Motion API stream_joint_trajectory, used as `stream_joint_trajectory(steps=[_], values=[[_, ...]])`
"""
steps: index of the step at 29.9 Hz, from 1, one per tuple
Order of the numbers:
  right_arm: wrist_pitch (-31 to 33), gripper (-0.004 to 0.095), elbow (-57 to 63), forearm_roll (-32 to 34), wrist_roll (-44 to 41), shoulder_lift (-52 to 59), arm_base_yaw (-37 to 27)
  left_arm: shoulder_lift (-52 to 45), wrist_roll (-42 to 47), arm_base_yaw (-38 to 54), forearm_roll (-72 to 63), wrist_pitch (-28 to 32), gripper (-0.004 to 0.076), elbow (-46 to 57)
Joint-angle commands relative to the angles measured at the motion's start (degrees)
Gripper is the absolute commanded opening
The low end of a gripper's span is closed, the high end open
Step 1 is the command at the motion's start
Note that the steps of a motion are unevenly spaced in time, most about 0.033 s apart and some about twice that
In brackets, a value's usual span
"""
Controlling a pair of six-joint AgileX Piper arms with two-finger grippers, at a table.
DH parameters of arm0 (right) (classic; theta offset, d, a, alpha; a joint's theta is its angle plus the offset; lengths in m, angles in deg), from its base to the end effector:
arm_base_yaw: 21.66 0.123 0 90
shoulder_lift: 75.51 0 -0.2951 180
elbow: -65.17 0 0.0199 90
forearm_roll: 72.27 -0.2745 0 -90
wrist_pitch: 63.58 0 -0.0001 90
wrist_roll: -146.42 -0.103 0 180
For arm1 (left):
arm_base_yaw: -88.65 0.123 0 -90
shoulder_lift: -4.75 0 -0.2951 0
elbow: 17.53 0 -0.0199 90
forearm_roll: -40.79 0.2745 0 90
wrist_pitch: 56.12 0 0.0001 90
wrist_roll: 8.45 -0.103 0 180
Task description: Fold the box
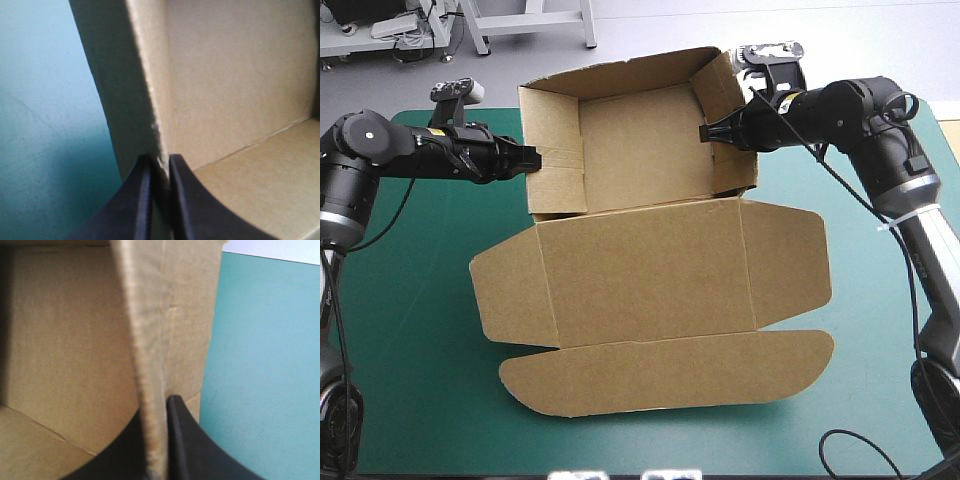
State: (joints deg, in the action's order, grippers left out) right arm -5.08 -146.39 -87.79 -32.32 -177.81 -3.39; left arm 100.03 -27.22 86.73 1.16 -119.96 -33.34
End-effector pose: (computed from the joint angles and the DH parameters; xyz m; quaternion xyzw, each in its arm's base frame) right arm 0.3669 0.1459 0.4585 -0.1376 0.8847 0.1956 0.4002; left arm 0.3488 -0.0707 0.4248 0.1150 0.8867 -0.2888 0.3421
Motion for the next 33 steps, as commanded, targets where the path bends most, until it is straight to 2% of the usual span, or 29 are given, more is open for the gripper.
stream_joint_trajectory(steps=[1, 5, 11, 14, 20, 25, 33], values=[[0.74, -0.0011, -1.82, -5.78, -0.49, 2.71, 1.01, -1.68, -0.37, -3.16, -4.01, 5.31, -0.0009, -1.42], [5.48, -0.001, -1.71, -0.94, -3.54, 2.69, 1.01, -1.8, 2.54, -7.12, 0.6, 6.11, -0.0009, -1.42], [13.1, -0.001, -1.0, 4.56, -8.81, 1.72, 1.11, -1.8, 10.7, -13.68, 15.02, 4.54, -0.0009, -1.42], [13.1, -0.001, 1.64, 3.65, -10.51, 1.02, 1.64, -1.7, 13.78, -16.88, 20.27, 2.71, -0.0009, -1.42], [12.83, -0.0011, 11.68, 10.2, -12.42, -2.18, 6.34, -0.11, 18.77, -19.65, 25.33, -0.04, -0.0009, -1.42], [9.11, -0.0011, 14.89, 10.6, -14.02, -3.97, 7.98, 4.28, 19.68, -19.65, 26.23, -5.2, -0.0009, -1.38], [2.89, -0.0013, 14.89, 11.67, -16.78, -4.87, 7.98, 11.22, 20.7, -19.65, 26.28, -4.64, -0.0009, -0.8]])
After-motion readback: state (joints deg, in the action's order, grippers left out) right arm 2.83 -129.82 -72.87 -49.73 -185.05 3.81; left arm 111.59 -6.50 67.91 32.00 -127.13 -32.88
